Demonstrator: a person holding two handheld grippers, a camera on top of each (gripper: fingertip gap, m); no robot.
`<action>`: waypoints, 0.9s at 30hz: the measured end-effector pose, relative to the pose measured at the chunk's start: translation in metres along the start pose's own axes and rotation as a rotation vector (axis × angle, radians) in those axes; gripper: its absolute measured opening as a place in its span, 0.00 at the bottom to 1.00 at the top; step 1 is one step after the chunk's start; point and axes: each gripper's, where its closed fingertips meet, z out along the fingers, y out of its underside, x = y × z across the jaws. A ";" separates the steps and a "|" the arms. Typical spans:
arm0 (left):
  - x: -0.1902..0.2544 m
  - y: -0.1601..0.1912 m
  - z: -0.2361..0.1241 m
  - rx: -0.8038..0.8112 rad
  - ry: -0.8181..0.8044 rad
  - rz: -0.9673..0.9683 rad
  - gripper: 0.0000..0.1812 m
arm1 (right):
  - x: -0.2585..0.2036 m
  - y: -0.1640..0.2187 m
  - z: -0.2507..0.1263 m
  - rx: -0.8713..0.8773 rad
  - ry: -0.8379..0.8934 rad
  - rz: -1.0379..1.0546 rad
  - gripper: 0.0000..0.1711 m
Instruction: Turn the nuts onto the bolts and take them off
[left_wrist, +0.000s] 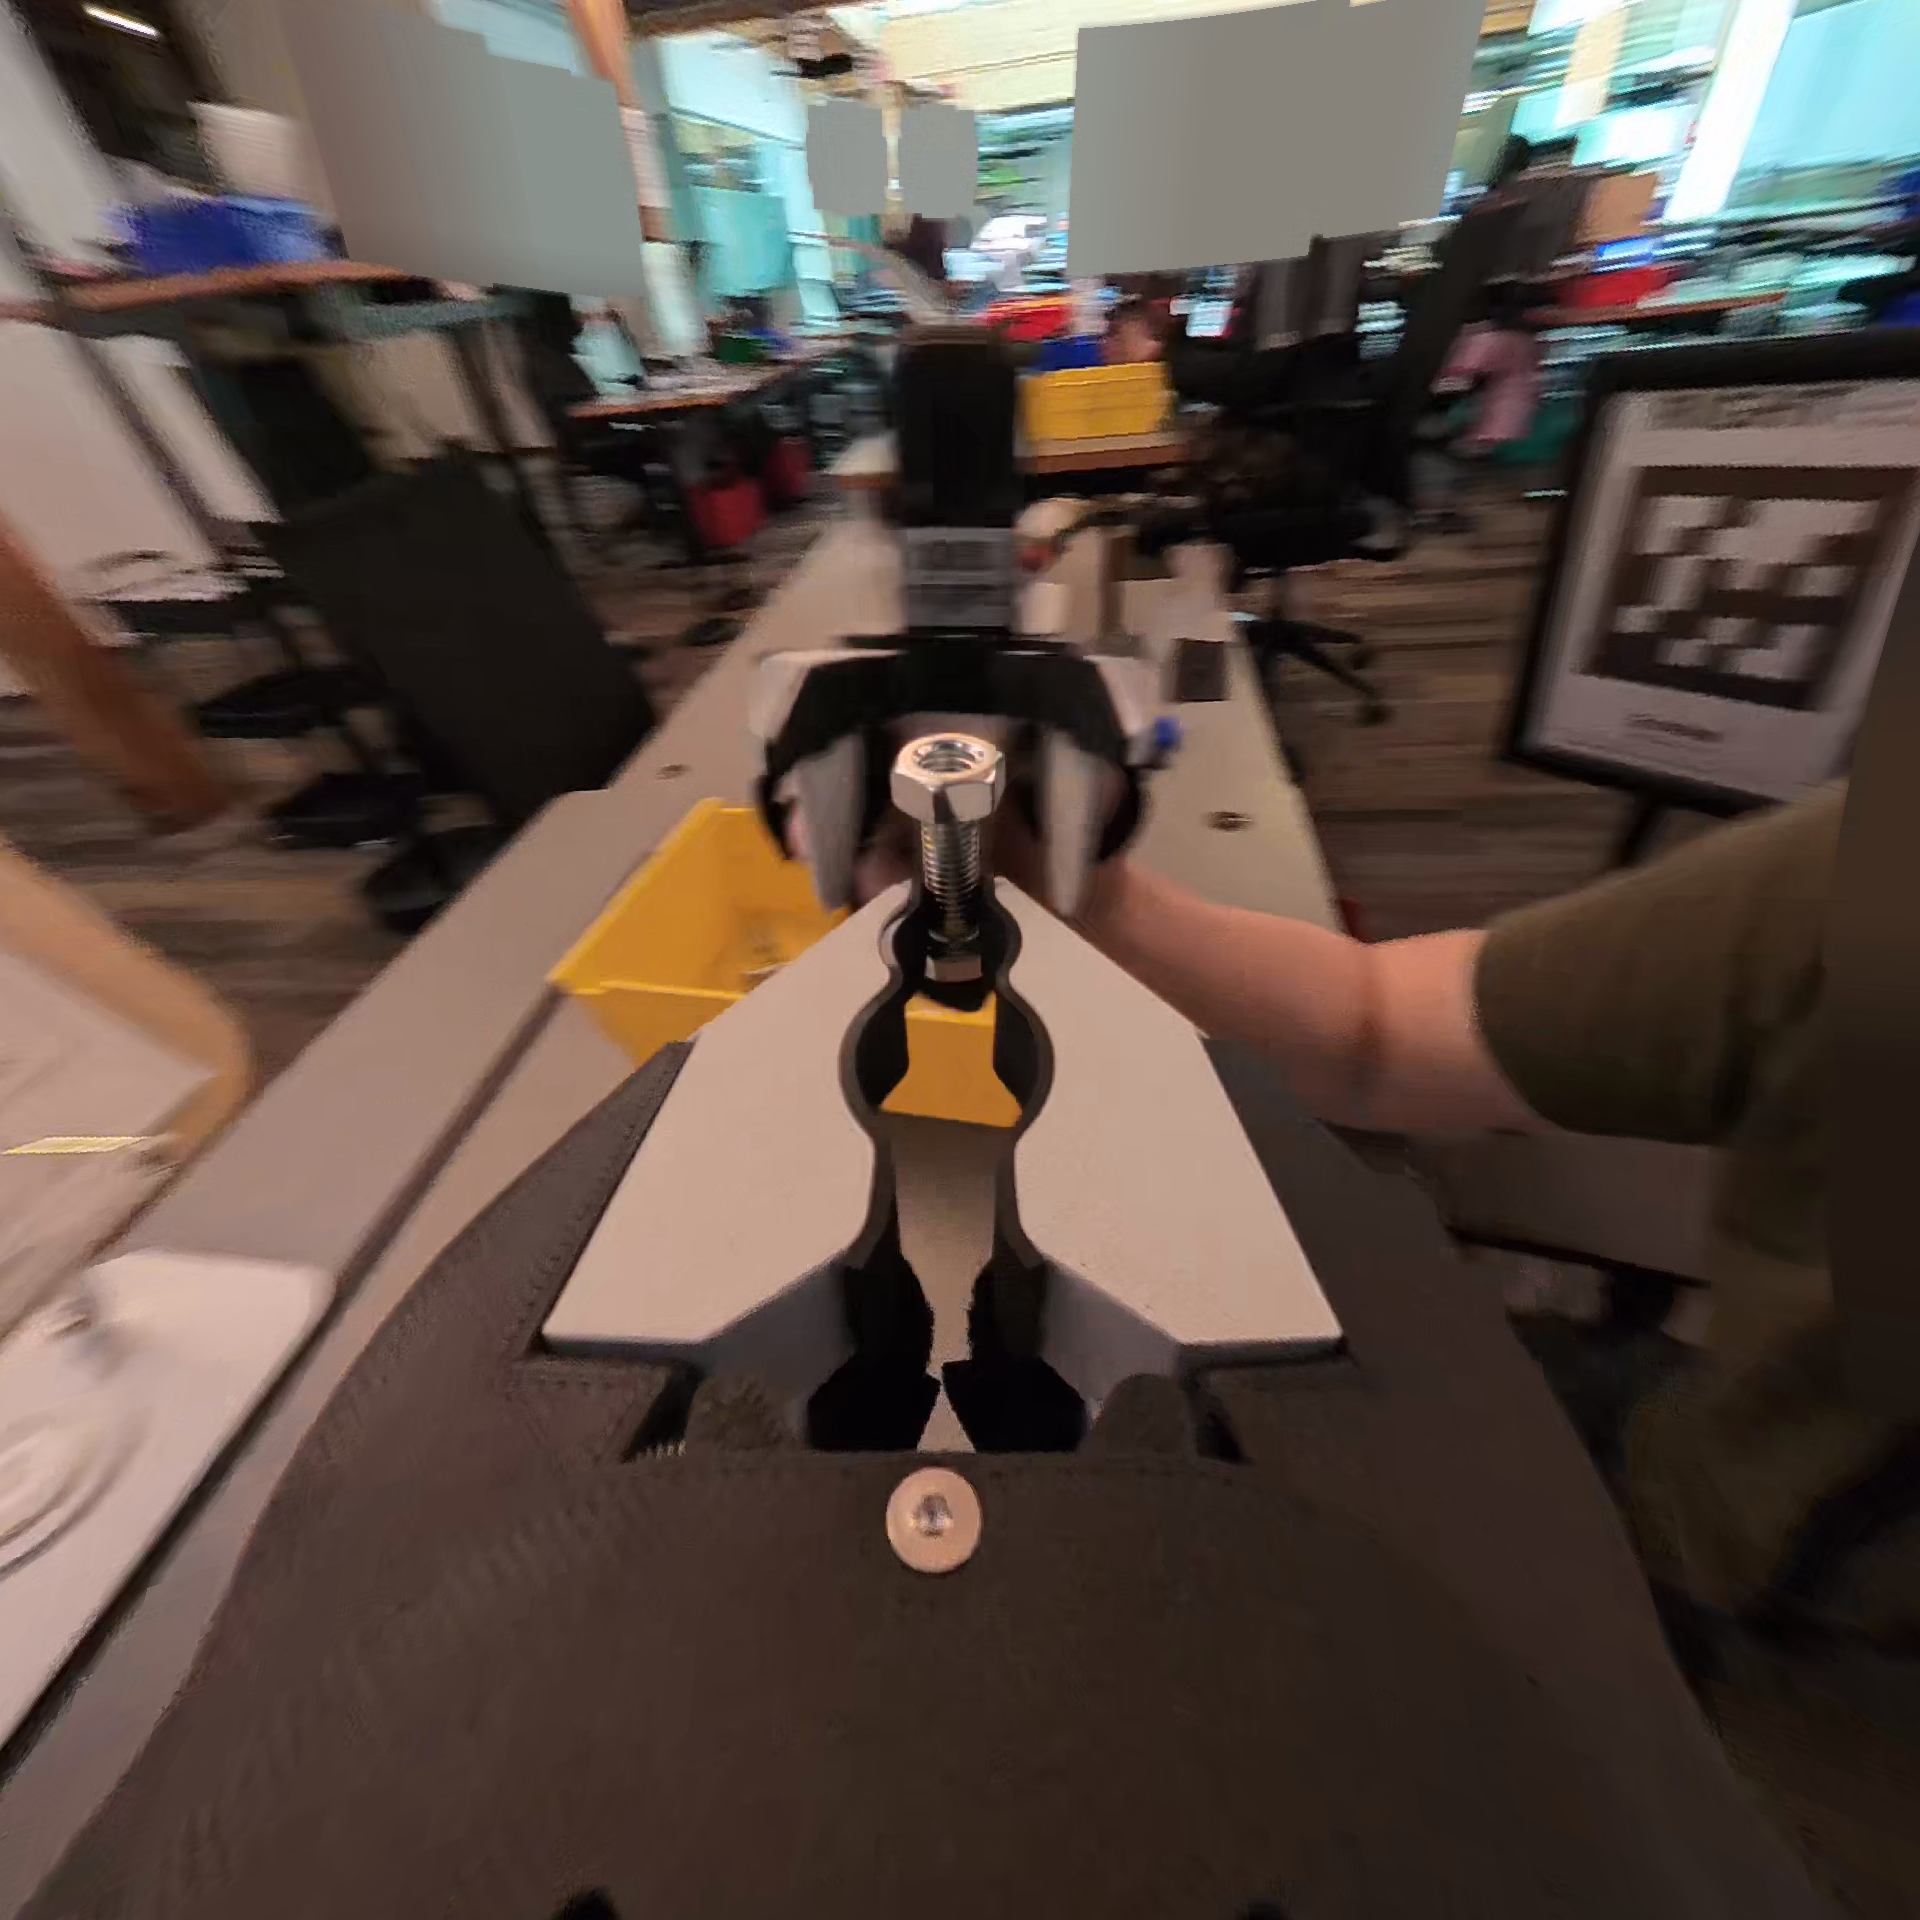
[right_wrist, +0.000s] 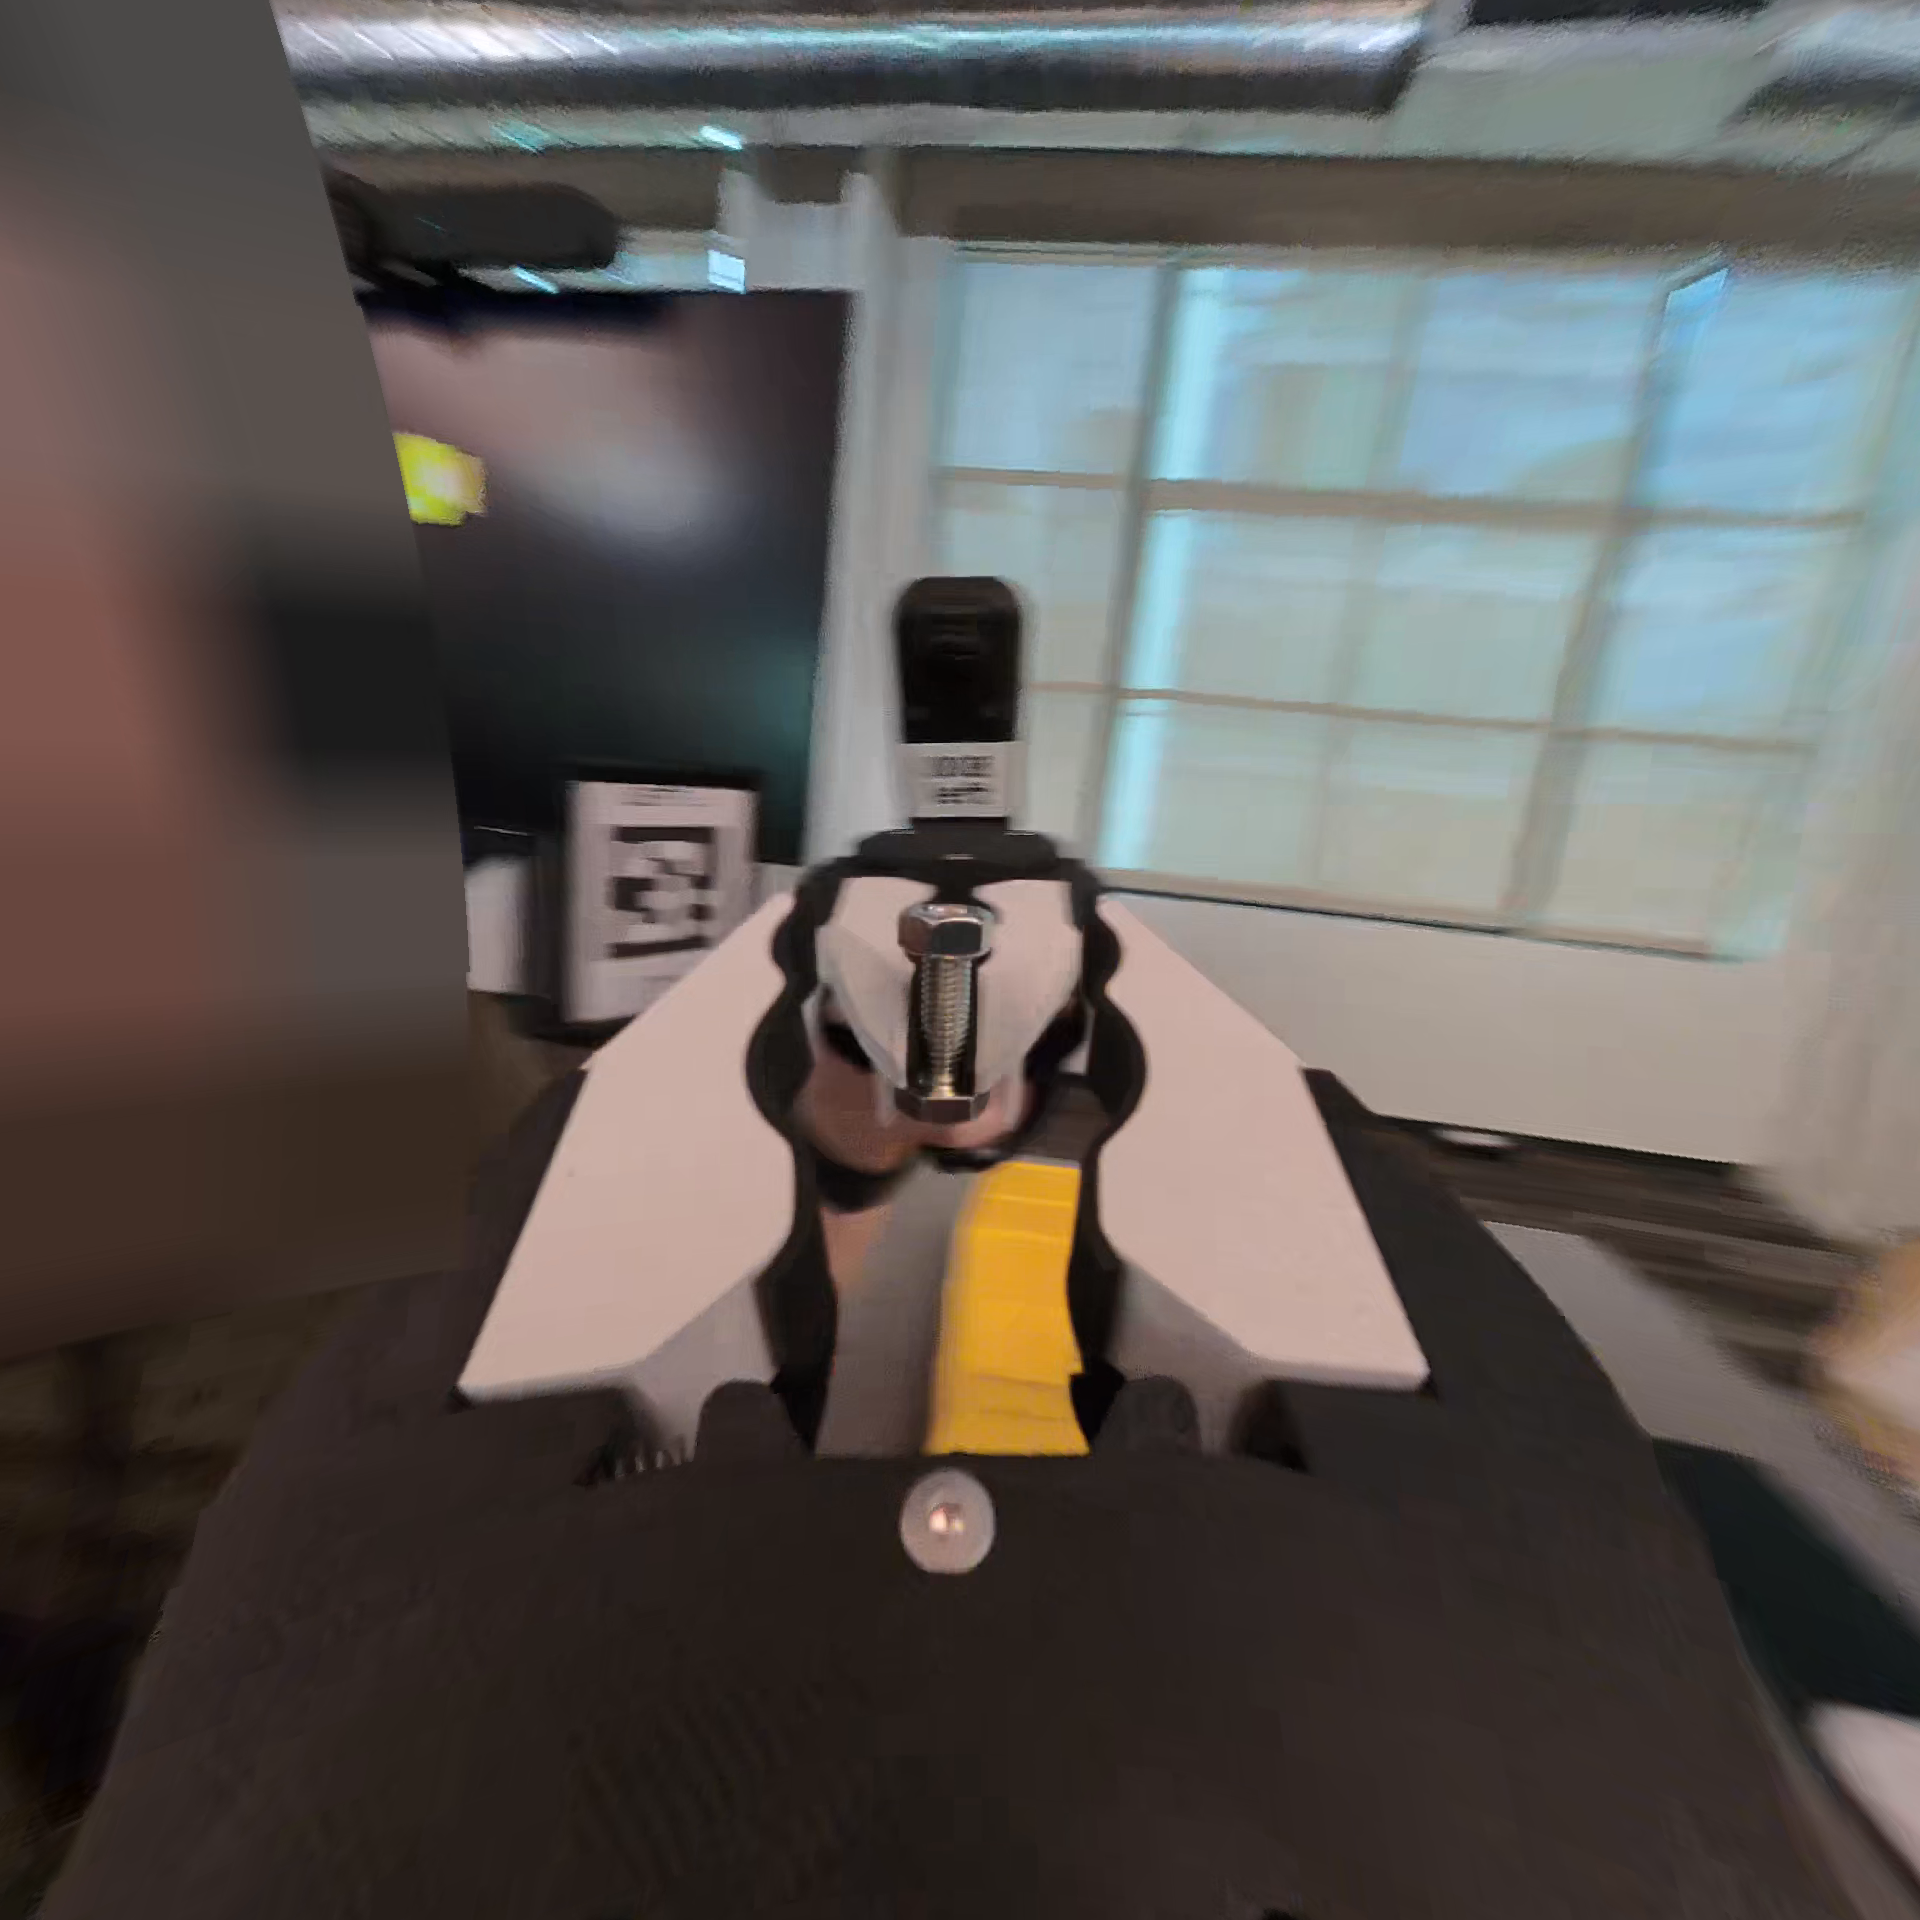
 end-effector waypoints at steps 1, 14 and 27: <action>-0.014 -0.001 -0.002 0.005 -0.102 0.021 0.04 | 0.011 -0.004 -0.002 0.005 0.123 -0.107 0.32; -0.051 -0.004 -0.005 0.012 -0.520 0.160 0.04 | 0.034 0.002 0.005 -0.105 0.695 -0.493 0.16; -0.004 -0.007 0.002 0.019 -0.133 0.084 0.04 | -0.002 -0.004 0.001 -0.057 0.054 0.050 0.09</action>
